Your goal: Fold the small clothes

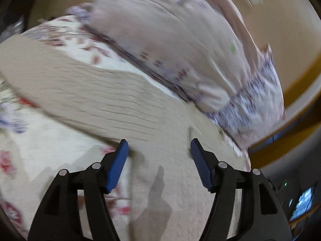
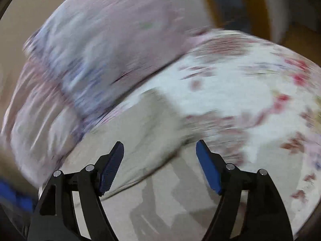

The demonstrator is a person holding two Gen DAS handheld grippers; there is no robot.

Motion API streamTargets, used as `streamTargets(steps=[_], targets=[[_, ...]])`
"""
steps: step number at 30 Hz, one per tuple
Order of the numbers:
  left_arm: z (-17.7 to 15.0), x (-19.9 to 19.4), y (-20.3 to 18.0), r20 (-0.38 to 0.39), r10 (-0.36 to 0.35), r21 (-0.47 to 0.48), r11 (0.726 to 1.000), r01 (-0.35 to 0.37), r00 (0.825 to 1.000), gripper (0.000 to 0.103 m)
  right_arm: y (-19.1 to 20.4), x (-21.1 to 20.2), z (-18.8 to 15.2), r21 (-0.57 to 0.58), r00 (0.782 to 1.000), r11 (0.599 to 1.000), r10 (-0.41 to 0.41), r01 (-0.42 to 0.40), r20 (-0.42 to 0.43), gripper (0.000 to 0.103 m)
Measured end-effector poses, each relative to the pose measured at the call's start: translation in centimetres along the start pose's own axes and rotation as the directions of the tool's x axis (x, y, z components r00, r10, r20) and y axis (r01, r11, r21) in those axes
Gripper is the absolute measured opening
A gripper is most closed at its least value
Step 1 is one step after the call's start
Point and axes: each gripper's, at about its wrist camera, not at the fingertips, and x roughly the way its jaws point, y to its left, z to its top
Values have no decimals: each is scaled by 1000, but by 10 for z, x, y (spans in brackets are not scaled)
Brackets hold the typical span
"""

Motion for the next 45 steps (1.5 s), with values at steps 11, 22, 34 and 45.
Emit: streamTargets(steps=[11, 22, 34, 45], targets=[[22, -41, 93, 101, 62, -345, 938, -23, 993, 64, 89, 63, -45, -382, 973, 922, -20, -71, -230, 85], [58, -44, 137, 155, 145, -515, 856, -45, 977, 50, 70, 55, -44, -278, 956, 947, 77, -159, -283, 85], [81, -54, 121, 203, 135, -443, 896, -32, 970, 6, 66, 52, -42, -264, 947, 940, 134, -214, -291, 85], [60, 13, -63, 95, -72, -10, 997, 73, 993, 6, 65, 39, -40, -280, 944, 924, 180, -258, -278, 85]])
